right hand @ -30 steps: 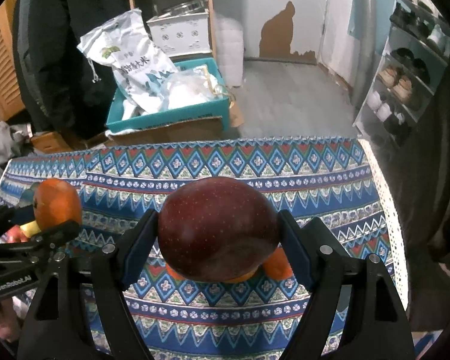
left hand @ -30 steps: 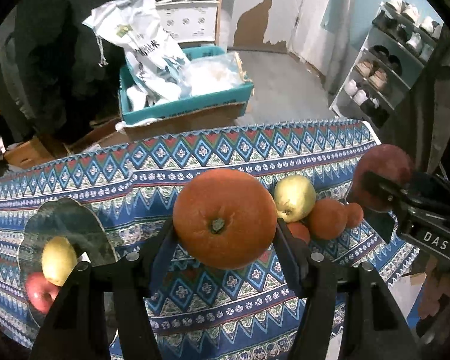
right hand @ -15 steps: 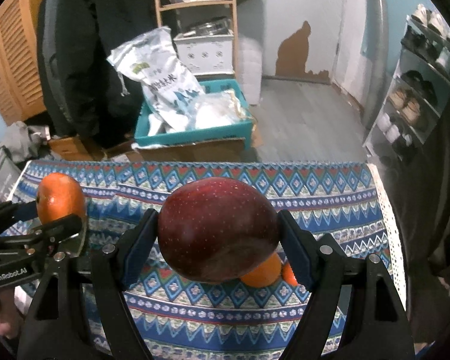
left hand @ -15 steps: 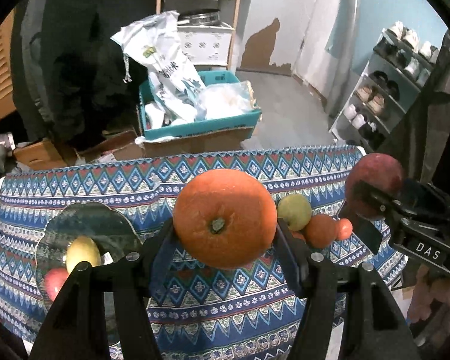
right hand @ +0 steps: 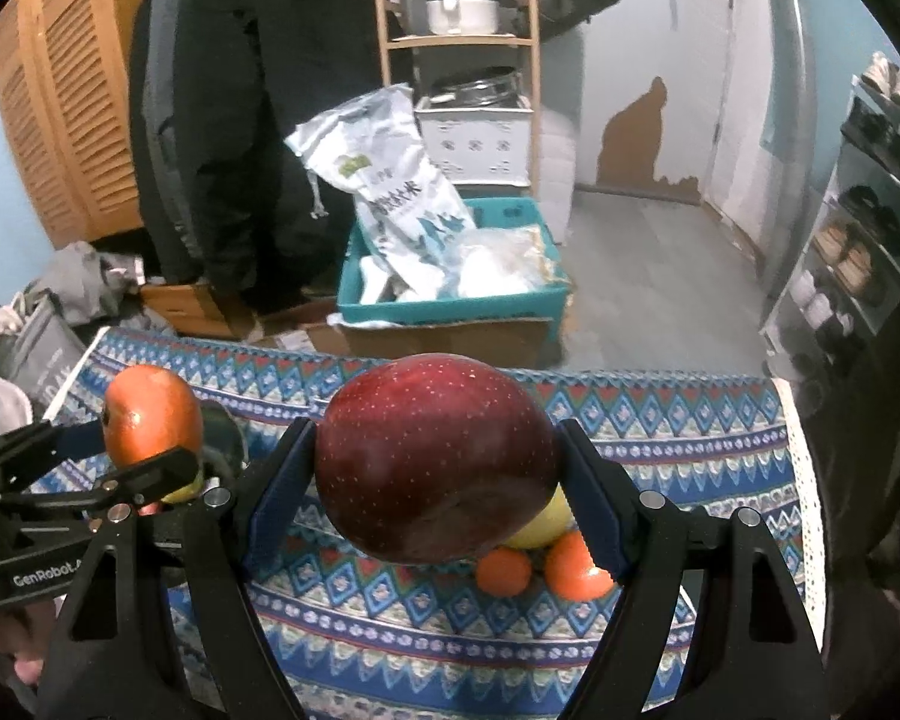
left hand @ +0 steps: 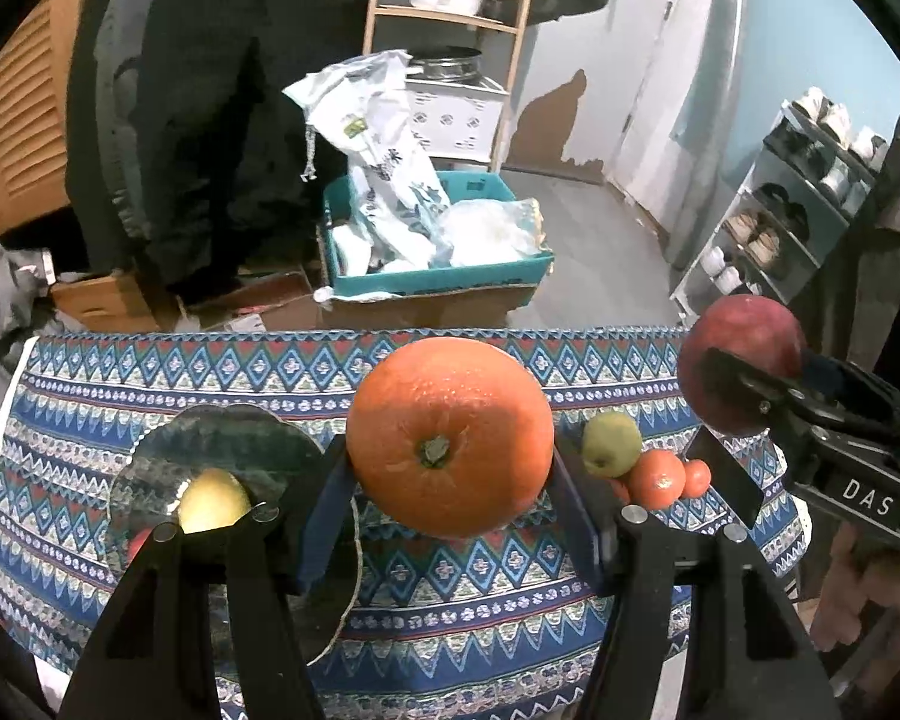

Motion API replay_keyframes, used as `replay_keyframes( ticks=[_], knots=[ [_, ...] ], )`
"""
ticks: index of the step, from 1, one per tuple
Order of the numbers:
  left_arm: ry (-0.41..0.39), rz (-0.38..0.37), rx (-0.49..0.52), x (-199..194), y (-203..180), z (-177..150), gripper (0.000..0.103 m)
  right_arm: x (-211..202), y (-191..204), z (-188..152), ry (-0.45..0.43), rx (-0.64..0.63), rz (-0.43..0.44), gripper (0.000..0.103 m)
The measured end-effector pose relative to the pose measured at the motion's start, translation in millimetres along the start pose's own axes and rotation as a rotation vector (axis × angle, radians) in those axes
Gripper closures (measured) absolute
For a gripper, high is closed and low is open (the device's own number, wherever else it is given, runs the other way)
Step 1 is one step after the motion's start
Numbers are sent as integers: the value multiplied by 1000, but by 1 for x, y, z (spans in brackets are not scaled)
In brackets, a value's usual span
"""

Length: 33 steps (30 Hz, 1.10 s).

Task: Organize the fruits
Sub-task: 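Carry the orange in the left tool while the right tool carries the red fruit to the plate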

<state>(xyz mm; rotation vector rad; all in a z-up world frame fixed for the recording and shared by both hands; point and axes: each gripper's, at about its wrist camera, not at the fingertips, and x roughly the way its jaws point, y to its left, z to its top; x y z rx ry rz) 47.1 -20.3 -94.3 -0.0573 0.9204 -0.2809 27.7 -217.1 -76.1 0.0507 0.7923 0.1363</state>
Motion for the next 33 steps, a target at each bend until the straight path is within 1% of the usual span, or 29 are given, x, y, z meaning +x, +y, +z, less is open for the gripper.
replay_keyframes(
  ticks=[9,15,24,33],
  knots=[
    [-10,33,-57,-10,34,-5,38,11,36,13,2,-44,50,24],
    [-9,59,-94,-14,57,-10,38,23,64,18,20,-67,91,24],
    [18,102,-149,-9,94,-24,38,48,104,18,64,-113,138,24],
    [66,143,-193,5,130,-43,38,77,143,14,120,-154,180,24]
  ],
)
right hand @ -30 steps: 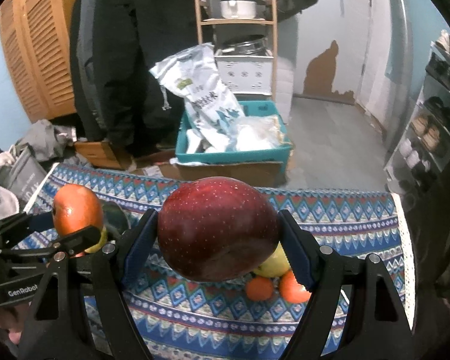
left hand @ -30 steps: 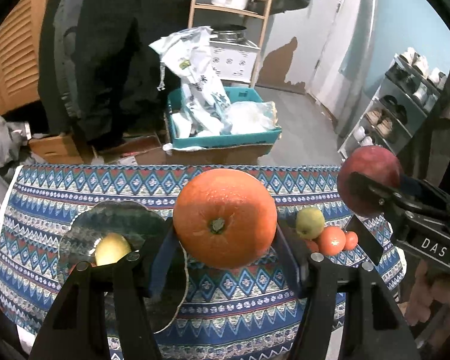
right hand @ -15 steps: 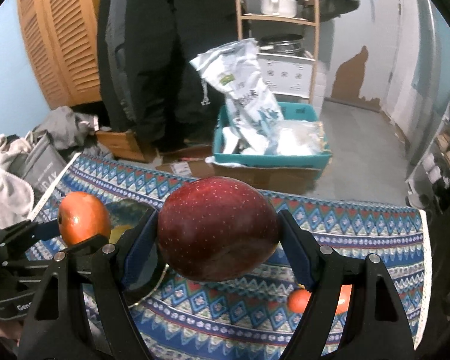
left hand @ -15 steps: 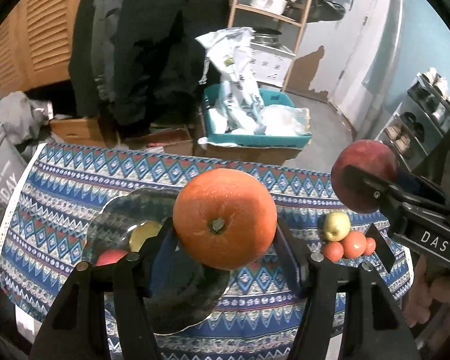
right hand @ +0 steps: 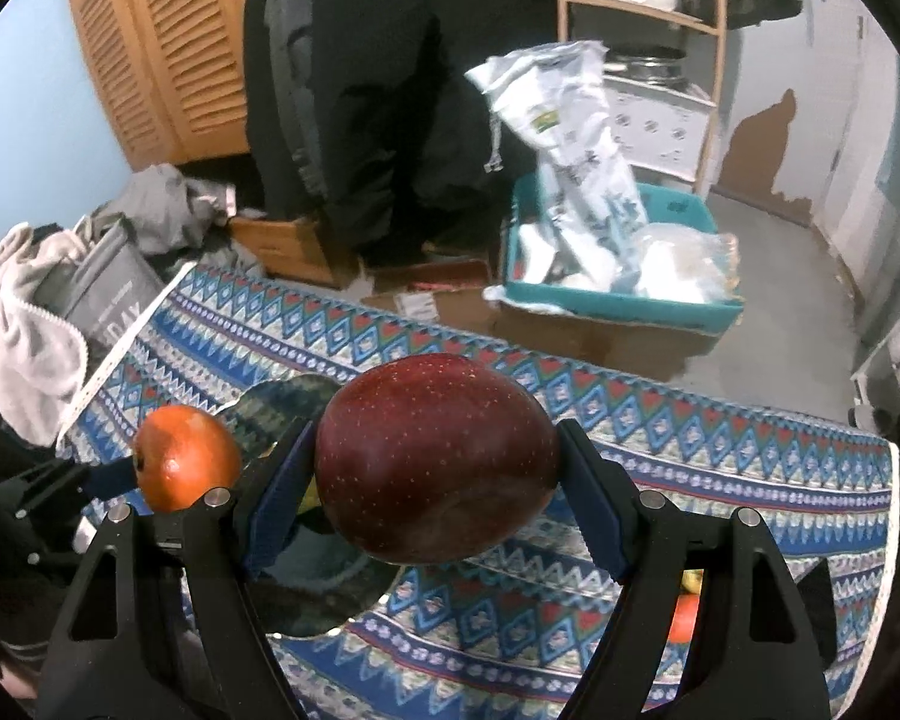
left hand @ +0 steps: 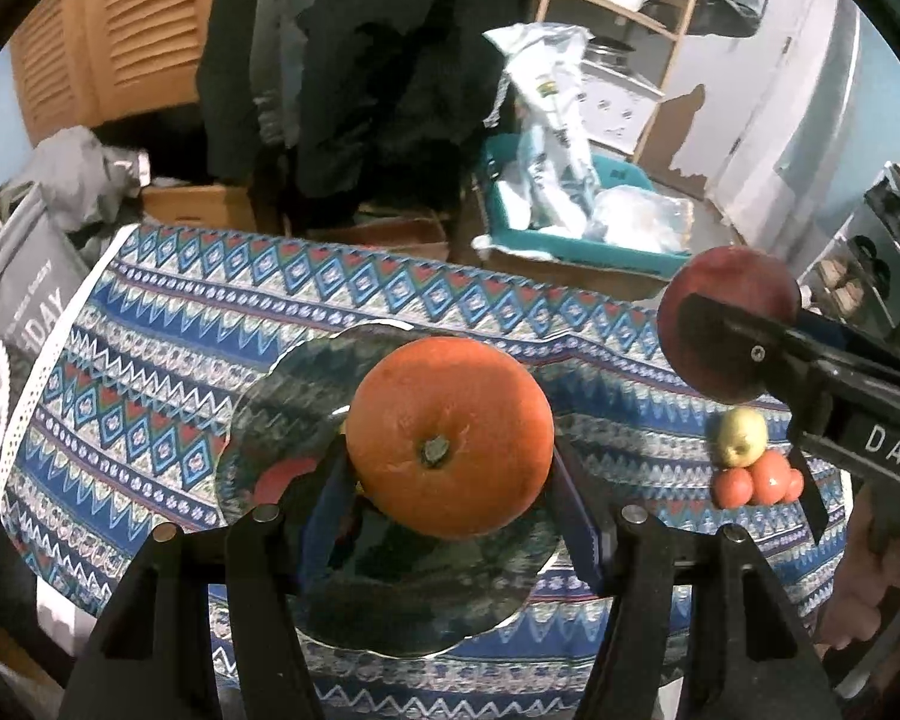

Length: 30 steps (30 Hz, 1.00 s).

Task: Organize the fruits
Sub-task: 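Carry the orange in the left tool while the right tool carries the red fruit to the plate, then lower the orange onto the plate and open the left tool while the right tool releases the red fruit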

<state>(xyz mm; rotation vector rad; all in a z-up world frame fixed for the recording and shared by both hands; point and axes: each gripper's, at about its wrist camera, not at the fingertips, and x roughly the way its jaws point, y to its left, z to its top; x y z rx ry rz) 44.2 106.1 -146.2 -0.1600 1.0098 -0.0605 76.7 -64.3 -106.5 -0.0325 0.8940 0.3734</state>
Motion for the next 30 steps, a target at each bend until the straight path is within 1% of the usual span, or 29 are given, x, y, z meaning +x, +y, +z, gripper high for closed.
replay_keyframes(
  ticks=[6,10,13,19,23,25,30],
  knots=[
    [41,30,-30,17,19,-8,38,26,13,-3,57,-13,27,24],
    [81,49,-51,32,27,-15,38,48,19,-10,105,-16,50,24],
    [126,58,-70,47,32,-23,38,62,23,-13,139,-12,59,24],
    [184,54,-80,62,32,-34,38,87,25,-24,205,-5,65,24],
    [202,68,-76,70,30,-39,38,100,25,-31,243,-11,66,24],
    [198,79,-63,70,26,-40,38,106,26,-35,258,-22,62,24],
    [232,70,-64,79,24,-44,38,117,28,-43,289,-42,59,23]
  ],
)
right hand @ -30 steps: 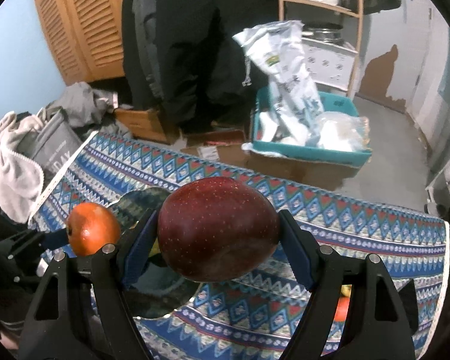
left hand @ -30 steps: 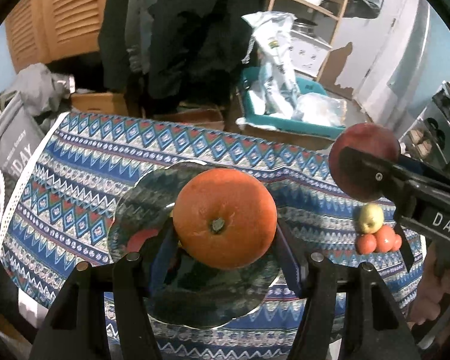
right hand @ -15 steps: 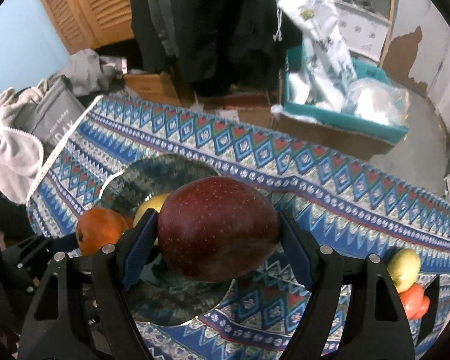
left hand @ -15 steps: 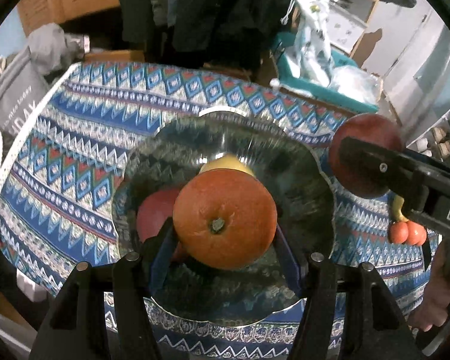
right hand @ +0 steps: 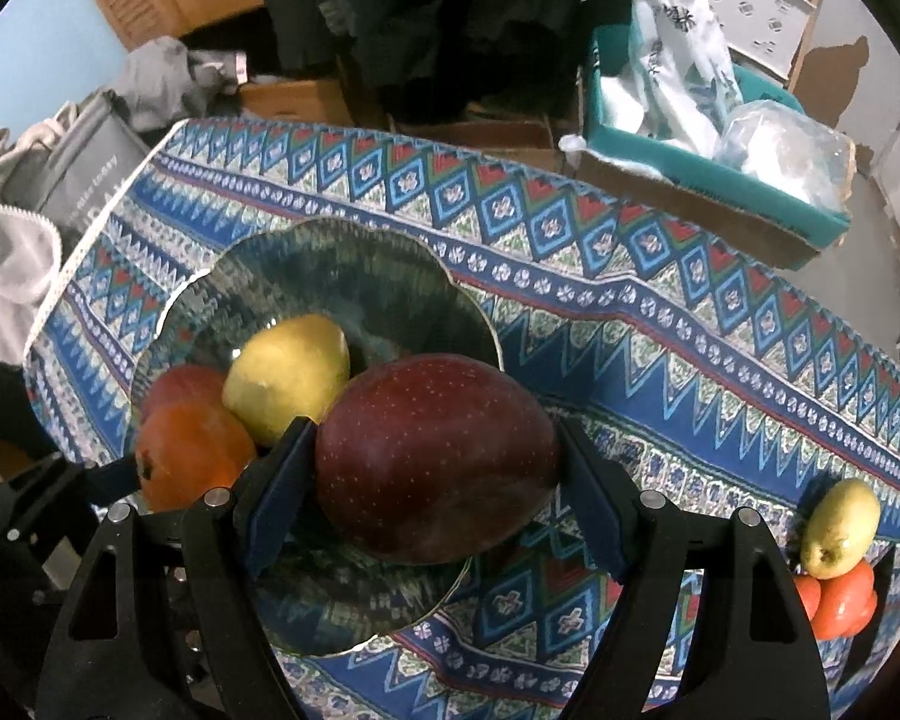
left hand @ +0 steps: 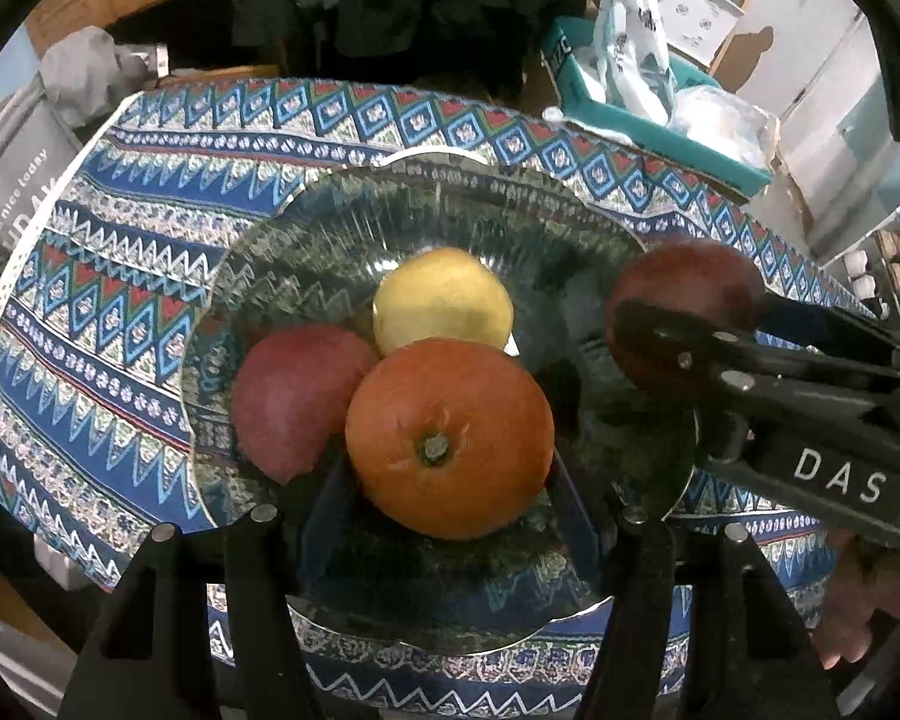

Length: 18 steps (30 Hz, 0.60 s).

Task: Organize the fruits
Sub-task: 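Lower the orange onto the plate and open the left tool while the right tool releases the red fruit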

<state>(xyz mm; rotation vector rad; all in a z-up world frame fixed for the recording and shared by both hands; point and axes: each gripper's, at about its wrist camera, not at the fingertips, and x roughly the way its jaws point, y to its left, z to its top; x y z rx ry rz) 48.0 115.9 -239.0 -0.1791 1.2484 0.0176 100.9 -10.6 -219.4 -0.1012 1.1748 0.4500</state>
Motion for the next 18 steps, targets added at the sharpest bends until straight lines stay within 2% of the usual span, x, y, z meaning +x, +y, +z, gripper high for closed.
replay_keyframes(
  ticks=[10,12,15,18],
  knots=[
    [50,21,11,10,-6,-2,36,4,3,0,22,-10,19,23],
    [33,26,15,6,-7,-1,35,-1,2,1,-4,-8,27,23],
    [-5,42,12,-3,-6,1,23,-10,1,5,-23,-2,24,22],
    [-29,45,4,-11,-4,3,22,-16,-3,6,-36,15,25,22]
  ],
)
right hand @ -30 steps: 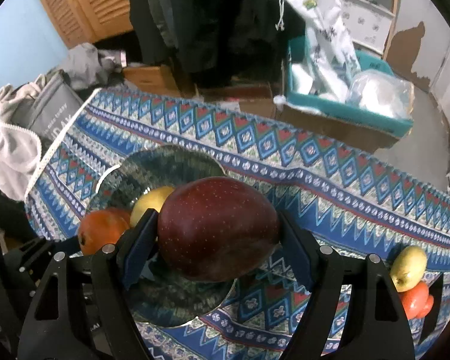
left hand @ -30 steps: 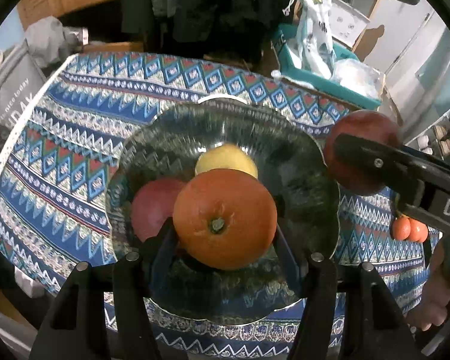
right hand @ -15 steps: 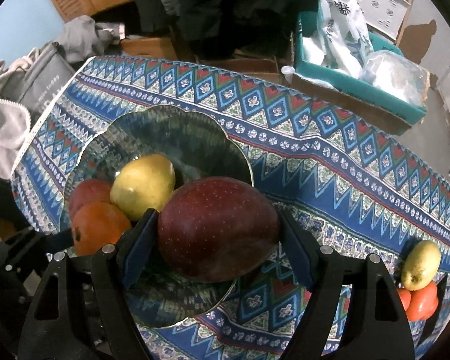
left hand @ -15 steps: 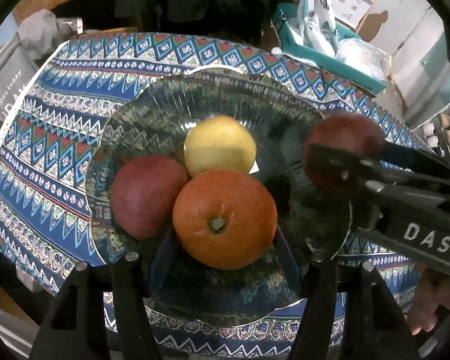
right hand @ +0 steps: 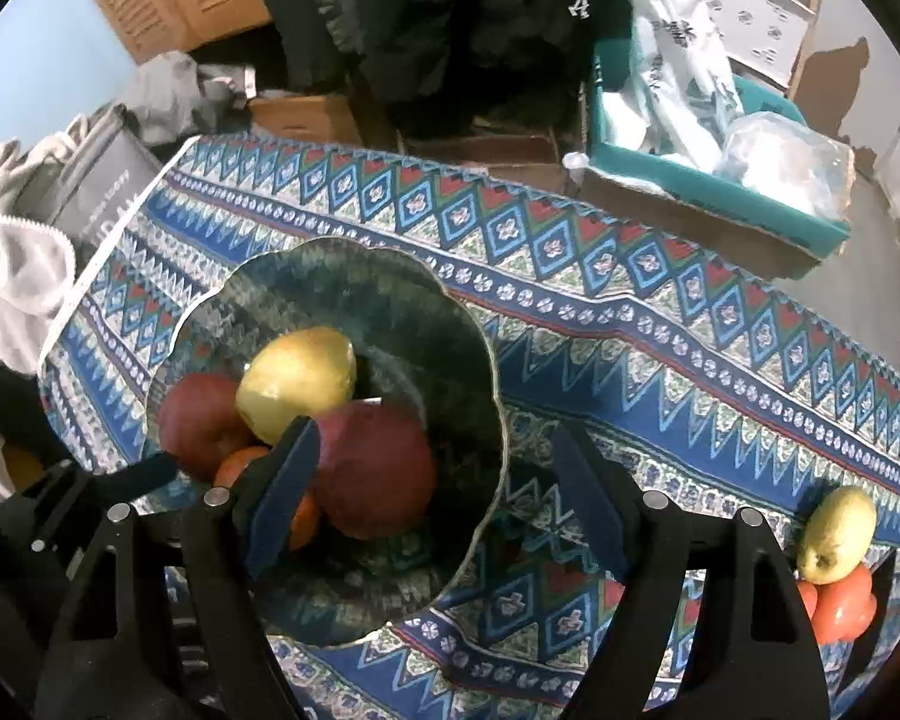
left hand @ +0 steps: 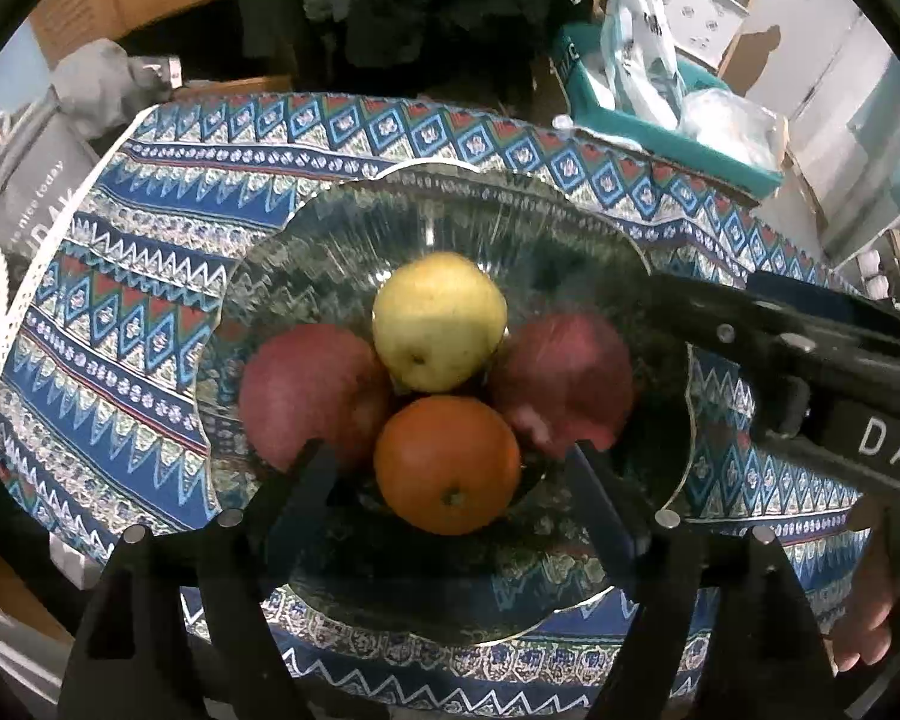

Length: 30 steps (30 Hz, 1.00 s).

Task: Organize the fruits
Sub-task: 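Lower the orange onto the plate and open the left tool while the right tool releases the red fruit, then withdraw both tools from the plate back toward the remaining fruit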

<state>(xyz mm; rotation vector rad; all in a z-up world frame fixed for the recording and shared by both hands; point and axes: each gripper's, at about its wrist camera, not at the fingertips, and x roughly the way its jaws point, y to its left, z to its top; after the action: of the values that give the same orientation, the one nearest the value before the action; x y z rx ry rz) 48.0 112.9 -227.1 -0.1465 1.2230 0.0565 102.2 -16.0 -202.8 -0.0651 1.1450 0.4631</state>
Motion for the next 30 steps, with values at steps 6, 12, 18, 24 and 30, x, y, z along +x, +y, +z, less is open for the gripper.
replay_keyframes(
  ticks=[6,12,18,24,30],
  knots=[
    [-21,-14,-1,-12,-2,4,22,-16,-14,0,-35,48,-17,22],
    [-55,-21,24,-25,-12,6,22,-39,-26,-2,-75,70,-58,22],
    [-78,-39,54,-37,-29,10,22,-65,-41,-10,-113,71,-103,22],
    [-104,-55,99,-50,-52,11,22,-87,-58,-20,-142,78,-138,22],
    [-119,-69,150,-59,-79,10,22,-112,-78,-31,-178,96,-170,22]
  ],
)
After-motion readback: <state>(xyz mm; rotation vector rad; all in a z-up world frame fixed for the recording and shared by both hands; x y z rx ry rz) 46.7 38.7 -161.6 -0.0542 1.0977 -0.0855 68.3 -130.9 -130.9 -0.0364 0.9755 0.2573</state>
